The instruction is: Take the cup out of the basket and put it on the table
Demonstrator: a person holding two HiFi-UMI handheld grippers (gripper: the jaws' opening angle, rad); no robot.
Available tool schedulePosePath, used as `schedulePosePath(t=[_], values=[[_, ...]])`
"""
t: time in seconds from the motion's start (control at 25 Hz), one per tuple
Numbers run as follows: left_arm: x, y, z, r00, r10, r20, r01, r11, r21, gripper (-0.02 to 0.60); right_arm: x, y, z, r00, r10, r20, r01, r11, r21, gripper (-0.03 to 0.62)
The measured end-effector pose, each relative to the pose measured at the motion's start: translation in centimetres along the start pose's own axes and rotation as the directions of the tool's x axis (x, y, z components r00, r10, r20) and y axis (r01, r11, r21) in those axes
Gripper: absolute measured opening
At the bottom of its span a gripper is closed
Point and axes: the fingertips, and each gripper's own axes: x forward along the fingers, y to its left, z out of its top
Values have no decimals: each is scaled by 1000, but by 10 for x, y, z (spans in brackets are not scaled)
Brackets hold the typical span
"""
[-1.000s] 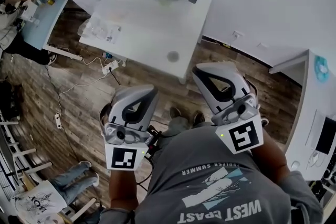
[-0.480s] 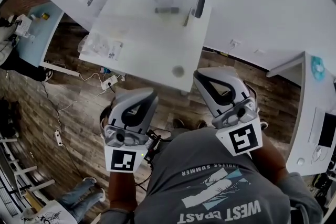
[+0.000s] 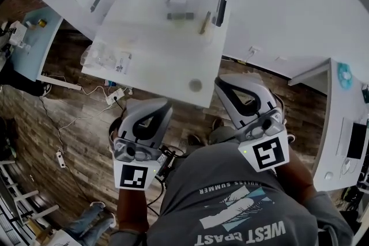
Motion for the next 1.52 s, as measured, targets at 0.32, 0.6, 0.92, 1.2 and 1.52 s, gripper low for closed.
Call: schedulePosePath(t=[0.32,0.6,0.92,1.2,1.52], values=[[43,10,-11,999,21,-44,-22,1000,-8,9,19,-32,-30,999,44,24,-45,998,38,11],[84,26,-26,994,61,-96,-63,998,-18,9,41,-63,-55,993,102,65,-106,993,52,11],[128,22,-27,987,81,-137,-83,996,-11,9,46,-94,-83,984,148,101,-156,985,75,11],[134,29,-35,985,73,-156,-76,997,-13,9,58,-96,-91,982,163,99,-172,981,92,11],[136,55,-50,992,52,-112,-55,998,-19,9,78,-102,-92,991,122,57,-127,989,82,11]])
